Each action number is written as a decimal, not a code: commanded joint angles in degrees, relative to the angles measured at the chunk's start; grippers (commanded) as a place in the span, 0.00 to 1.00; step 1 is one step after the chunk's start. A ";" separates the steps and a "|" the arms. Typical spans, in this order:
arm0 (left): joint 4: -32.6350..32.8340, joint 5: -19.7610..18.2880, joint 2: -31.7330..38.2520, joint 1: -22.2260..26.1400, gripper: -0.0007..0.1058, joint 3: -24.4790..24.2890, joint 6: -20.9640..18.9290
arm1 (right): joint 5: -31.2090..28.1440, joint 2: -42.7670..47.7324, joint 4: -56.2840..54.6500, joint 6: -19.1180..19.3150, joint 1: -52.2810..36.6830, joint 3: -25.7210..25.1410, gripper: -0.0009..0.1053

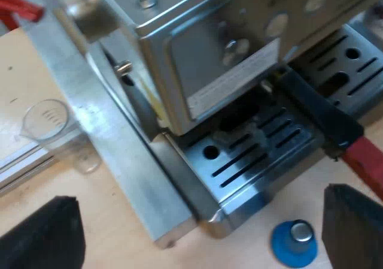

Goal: Put the handle in the coffee machine

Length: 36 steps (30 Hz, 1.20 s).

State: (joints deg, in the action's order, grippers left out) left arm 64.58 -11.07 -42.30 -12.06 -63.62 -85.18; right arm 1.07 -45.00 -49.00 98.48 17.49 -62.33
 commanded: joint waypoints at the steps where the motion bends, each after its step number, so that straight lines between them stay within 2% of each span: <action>1: -0.28 1.81 0.28 0.83 0.78 -0.42 -0.91 | 1.88 0.35 -0.17 0.74 -3.52 -0.67 0.68; 4: 0.59 1.44 0.82 3.32 0.78 -0.42 -1.70 | 2.89 0.35 -0.17 0.74 -9.31 -0.67 0.68; 11: 0.73 0.16 4.32 8.39 0.78 -0.42 -1.69 | 4.09 0.35 -0.27 0.74 -16.16 -0.67 0.68; 14: 0.61 -0.88 6.77 9.65 0.78 -0.42 -1.69 | 3.81 1.60 -0.93 1.17 -16.84 -0.67 0.68; 17: -0.67 -0.75 9.61 10.52 0.78 0.53 -1.69 | 3.83 3.34 -2.32 4.01 -16.83 -0.67 0.68; 21: -4.77 -0.77 15.47 10.74 0.78 3.85 -1.69 | 1.61 7.31 -3.15 5.19 -16.83 0.56 0.68; 24: -5.39 -1.20 18.76 10.74 0.78 6.06 -1.69 | 1.19 8.61 -3.15 5.32 -16.83 1.37 0.68; 26: -5.38 -0.84 21.49 10.74 0.78 8.07 -1.69 | -1.07 13.80 -3.05 5.80 -16.83 4.50 0.68; 29: -5.38 0.44 24.57 10.74 0.78 9.97 -1.36 | -1.07 18.52 -2.26 5.80 -16.83 8.11 0.68; 31: -5.38 0.59 26.27 10.74 0.78 10.80 0.22 | -1.07 22.27 -1.62 5.80 -16.83 10.57 0.68; 36: -5.38 0.59 28.63 10.74 0.78 12.42 0.15 | -1.07 30.26 -1.26 5.80 -16.83 15.45 0.68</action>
State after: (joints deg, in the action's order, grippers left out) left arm 59.83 -11.02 -14.18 -1.39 -51.51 -84.99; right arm 0.00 -15.99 -50.82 103.60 0.80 -47.13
